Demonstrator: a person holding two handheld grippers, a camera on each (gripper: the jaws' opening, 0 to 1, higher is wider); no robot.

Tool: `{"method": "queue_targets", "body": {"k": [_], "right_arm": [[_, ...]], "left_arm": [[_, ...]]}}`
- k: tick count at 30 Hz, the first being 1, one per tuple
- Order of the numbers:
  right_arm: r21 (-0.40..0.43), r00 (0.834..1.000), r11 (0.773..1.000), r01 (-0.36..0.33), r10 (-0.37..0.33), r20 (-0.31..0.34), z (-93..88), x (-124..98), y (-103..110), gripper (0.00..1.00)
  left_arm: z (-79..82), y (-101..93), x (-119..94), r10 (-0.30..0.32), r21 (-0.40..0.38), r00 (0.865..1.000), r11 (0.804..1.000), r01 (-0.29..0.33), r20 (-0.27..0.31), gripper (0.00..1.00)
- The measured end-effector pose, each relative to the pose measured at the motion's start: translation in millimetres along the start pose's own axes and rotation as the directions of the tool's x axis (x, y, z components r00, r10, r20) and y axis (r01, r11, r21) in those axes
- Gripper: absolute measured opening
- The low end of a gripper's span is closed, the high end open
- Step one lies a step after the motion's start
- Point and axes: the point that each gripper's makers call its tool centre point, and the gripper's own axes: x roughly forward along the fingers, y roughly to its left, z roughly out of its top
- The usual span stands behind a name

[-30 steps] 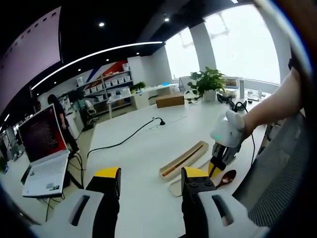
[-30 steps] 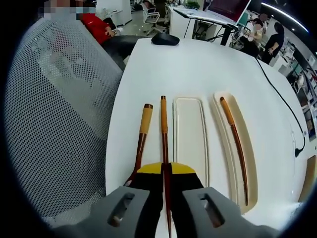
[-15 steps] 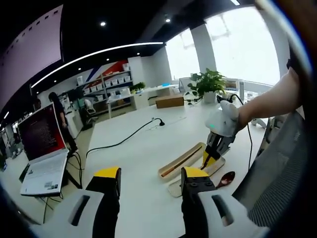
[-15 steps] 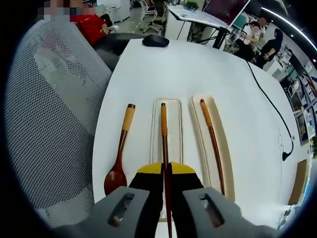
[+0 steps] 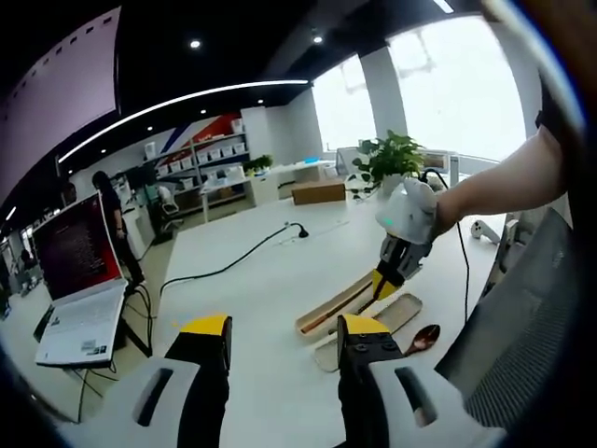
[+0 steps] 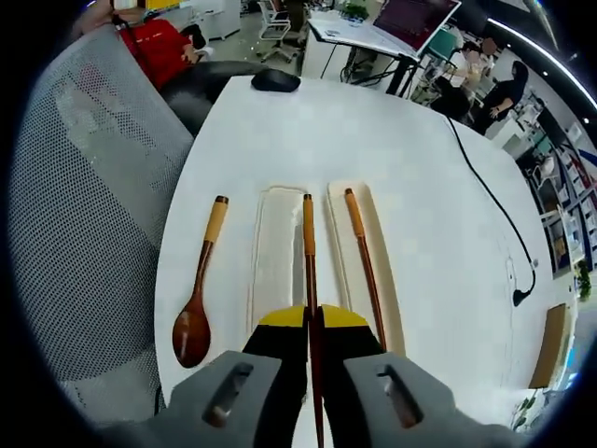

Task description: Arrange the utensils inside the cutlery case until each visible utensil rests in its matching compartment.

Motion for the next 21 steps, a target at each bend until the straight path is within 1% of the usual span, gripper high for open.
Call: {"method": "queue_targets", "body": {"k": [7,11,17,21], "right_arm": [[-0.025,1.0,1.0,0.013,-0.013,0.002,7.4,1,-14,0.0],[-0.048,1.0,0.999,0.016,-0.017,-0.011,7.4,4,-22,0.0],[-0.049,0.999,0.999,0.019,-0.02,-0.03,4.0,14,-31,0.0],[-0.057,0.999,0.998,0.013,-0.015,-0.038,2.4,17,-32,0.0]], "left_arm": [[-0.6,0.5,1,-0.003,-0.008,1.0,1.0,0.003,0.001,0.46],[-0.6,0.8,1,-0.003,-0.007,1.0,1.0,0.003,0.003,0.47],[-0.7,2.8,1,0.004,-0.02,1.0,1.0,-0.004,0.005,0.47],[-2.2,-3.5,3,-0.018,0.008,1.0,1.0,0.018,-0.008,0.47]]}}
